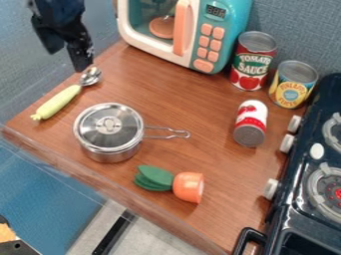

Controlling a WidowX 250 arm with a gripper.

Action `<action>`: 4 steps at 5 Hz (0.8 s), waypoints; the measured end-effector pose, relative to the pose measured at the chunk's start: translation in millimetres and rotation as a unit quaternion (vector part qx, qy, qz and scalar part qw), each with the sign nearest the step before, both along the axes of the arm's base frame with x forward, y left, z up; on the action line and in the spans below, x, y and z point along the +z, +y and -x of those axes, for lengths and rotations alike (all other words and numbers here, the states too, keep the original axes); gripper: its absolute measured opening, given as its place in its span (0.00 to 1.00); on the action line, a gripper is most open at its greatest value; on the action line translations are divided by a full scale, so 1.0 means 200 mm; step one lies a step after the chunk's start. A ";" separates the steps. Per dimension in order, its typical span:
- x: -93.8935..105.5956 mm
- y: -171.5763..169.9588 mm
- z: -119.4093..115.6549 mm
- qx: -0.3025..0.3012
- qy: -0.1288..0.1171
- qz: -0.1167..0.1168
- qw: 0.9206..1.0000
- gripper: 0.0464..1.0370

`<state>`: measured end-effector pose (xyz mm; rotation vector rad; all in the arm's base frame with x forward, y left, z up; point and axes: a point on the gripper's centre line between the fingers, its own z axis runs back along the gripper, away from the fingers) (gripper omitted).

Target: Move corn to the upper center of the table

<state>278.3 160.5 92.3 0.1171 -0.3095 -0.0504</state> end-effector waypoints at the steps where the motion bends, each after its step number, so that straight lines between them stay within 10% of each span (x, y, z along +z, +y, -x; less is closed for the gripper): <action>1: -0.07 0.07 -0.02 0.016 0.010 -0.007 1.000 0.96; 4: -0.30 0.20 -0.04 0.080 0.079 -0.011 0.994 0.96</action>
